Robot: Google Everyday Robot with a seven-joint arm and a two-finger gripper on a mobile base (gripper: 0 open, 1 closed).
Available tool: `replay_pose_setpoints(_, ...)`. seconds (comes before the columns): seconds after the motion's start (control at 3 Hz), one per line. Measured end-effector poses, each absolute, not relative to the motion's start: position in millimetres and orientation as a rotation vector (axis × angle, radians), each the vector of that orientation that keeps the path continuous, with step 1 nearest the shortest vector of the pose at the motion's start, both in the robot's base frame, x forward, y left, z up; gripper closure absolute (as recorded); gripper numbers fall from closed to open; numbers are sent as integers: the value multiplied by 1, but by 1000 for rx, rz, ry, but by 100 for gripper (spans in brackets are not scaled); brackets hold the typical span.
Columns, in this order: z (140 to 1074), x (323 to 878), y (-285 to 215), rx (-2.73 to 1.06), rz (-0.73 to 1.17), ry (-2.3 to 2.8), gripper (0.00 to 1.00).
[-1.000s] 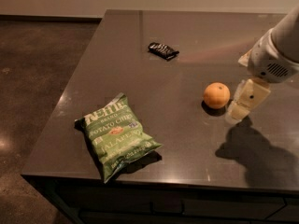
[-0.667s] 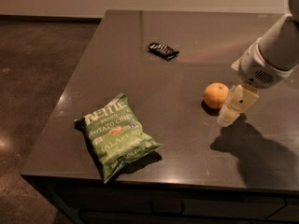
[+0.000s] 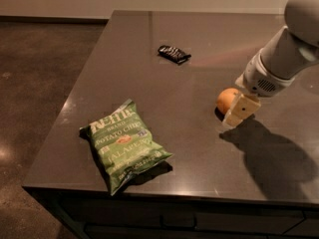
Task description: Move orange near rxbar chocolate
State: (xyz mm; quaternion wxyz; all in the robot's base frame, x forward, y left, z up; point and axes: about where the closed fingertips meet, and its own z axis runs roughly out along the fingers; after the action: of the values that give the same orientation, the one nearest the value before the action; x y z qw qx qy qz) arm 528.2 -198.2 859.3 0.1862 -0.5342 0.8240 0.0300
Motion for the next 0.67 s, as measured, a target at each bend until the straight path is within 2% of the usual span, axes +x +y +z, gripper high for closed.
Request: replay_pose_setpoints(0.67, 859, 544, -198, -1494, 79, 2343, 67)
